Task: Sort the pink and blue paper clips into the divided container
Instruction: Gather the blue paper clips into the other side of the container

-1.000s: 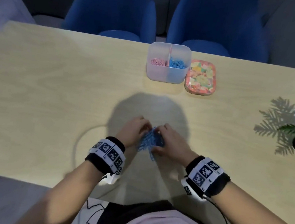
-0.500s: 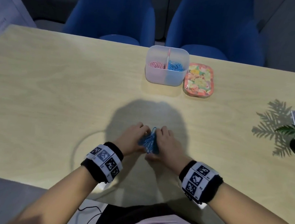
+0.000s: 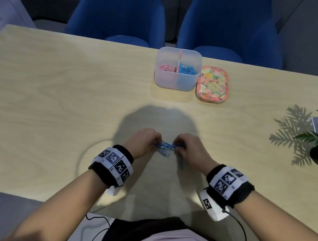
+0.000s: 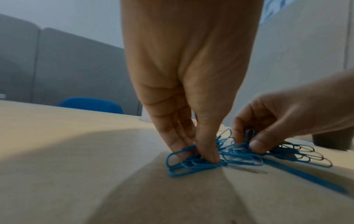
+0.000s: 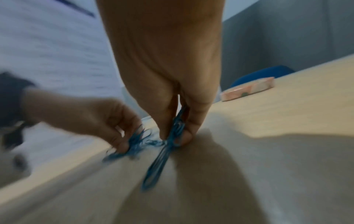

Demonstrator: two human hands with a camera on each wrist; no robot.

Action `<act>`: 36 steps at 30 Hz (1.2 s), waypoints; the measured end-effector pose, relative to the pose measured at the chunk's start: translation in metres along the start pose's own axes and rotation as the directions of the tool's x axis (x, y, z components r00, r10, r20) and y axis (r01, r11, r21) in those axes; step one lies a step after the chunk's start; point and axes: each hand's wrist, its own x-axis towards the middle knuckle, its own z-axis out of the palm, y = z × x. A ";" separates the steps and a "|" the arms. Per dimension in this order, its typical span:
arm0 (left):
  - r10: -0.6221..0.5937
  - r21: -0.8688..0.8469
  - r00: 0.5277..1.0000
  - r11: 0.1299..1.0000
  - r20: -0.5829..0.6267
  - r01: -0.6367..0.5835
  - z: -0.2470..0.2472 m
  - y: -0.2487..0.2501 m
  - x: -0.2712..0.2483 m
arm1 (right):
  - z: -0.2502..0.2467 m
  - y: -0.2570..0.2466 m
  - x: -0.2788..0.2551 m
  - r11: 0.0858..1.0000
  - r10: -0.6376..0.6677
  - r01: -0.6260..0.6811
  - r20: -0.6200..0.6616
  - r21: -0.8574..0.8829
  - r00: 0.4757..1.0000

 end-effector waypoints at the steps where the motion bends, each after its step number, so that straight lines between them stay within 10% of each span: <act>1: -0.012 -0.027 1.000 1.000 0.002 0.012 -0.002 -0.002 0.001 | -0.008 0.002 0.003 0.998 0.035 -0.034 -0.011 0.055 0.999; 8: -0.059 -0.153 0.998 0.987 -0.035 0.053 -0.011 -0.011 0.007 | -0.101 -0.008 0.056 0.904 0.200 -0.169 -0.038 0.393 0.979; 20: -0.063 -0.338 0.992 0.941 -0.107 0.023 -0.041 -0.002 0.042 | -0.165 -0.026 0.208 0.930 0.325 -0.290 -0.135 0.225 0.936; 28: -0.081 -0.401 0.960 0.916 -0.267 -0.034 -0.107 0.029 0.110 | -0.170 -0.029 0.162 0.884 0.302 -0.201 -0.186 0.423 0.935; 36: -0.246 -0.227 0.893 0.959 -0.377 0.169 -0.134 0.047 0.190 | -0.128 0.007 0.045 0.697 0.392 -0.183 -0.154 0.694 0.907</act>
